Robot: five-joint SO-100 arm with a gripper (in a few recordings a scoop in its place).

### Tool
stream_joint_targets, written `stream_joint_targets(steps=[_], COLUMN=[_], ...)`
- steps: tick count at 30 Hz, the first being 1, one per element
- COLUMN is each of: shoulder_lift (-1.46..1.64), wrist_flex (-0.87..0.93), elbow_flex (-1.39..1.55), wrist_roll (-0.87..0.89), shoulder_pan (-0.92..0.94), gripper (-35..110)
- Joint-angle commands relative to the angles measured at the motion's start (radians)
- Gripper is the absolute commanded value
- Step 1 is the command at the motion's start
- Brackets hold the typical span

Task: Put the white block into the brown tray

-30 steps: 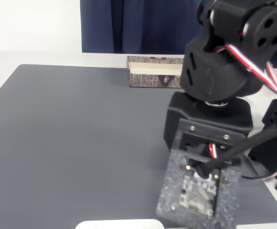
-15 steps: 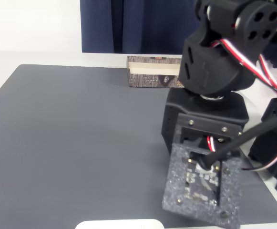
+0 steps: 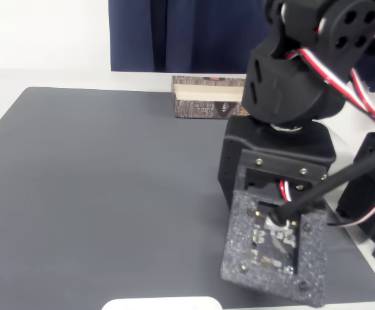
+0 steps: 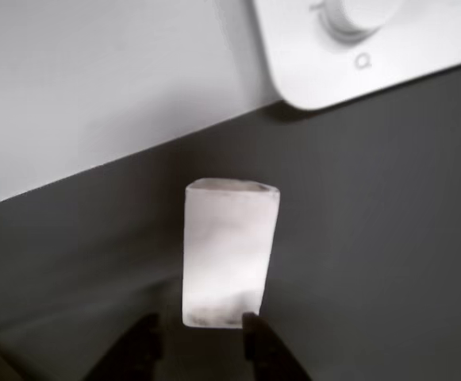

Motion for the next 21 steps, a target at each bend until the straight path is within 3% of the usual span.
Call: stream_joint_targets(steps=[1, 9, 21], shoulder_lift=[0.038, 0.041, 0.058], wrist_flex=[0.008, -0.094, -0.196], elbow_flex=[-0.023, 0.018, 0.095], wrist_roll=[-0.017, -0.049, -0.049], shoulder_pan=[0.018, 0.028, 0.026], gripper=[27, 37, 39])
